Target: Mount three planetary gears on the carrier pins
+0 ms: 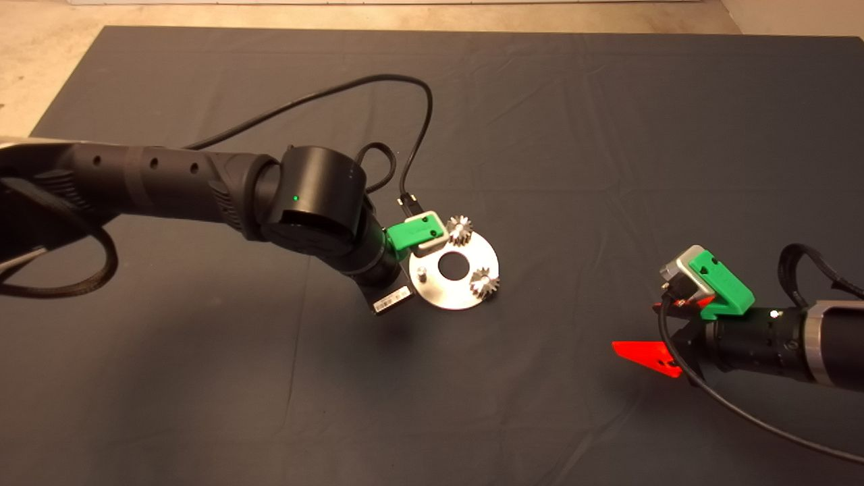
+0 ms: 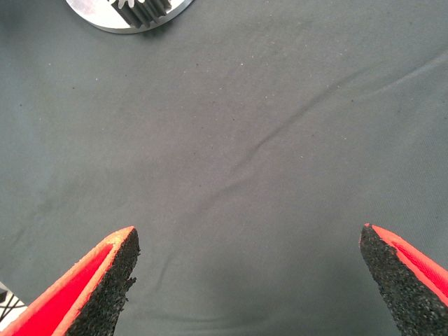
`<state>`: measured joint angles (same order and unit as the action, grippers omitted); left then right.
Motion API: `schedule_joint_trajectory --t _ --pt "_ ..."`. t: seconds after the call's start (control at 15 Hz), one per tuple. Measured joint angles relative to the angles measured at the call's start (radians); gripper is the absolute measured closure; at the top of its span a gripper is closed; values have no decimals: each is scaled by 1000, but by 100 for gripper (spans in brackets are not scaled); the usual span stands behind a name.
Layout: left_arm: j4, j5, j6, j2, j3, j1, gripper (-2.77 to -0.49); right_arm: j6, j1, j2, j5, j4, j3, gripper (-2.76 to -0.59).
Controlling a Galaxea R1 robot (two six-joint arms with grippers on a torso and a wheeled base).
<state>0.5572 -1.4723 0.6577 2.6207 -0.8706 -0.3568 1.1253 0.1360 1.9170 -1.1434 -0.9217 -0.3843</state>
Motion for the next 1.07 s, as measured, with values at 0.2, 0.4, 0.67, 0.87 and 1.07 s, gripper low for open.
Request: schedule_joint_trajectory --t 0.2,0.4,0.67,0.87,1.07 --pt "-3 7 0 3 -12 -1 -88 -1 0 0 0 0 0 -236" --pt "-2 1 0 14 -34 -1 -88 -1 0 0 0 0 0 -236" --pt "-4 15 0 75 -79 -1 -88 -1 0 -9 0 0 1 -236" --pt "-3 9 0 108 -114 -1 -88 -1 0 -49 0 0 2 -236" --pt "-3 18 0 128 -127 -1 -88 -2 0 -71 1 0 2 -236"
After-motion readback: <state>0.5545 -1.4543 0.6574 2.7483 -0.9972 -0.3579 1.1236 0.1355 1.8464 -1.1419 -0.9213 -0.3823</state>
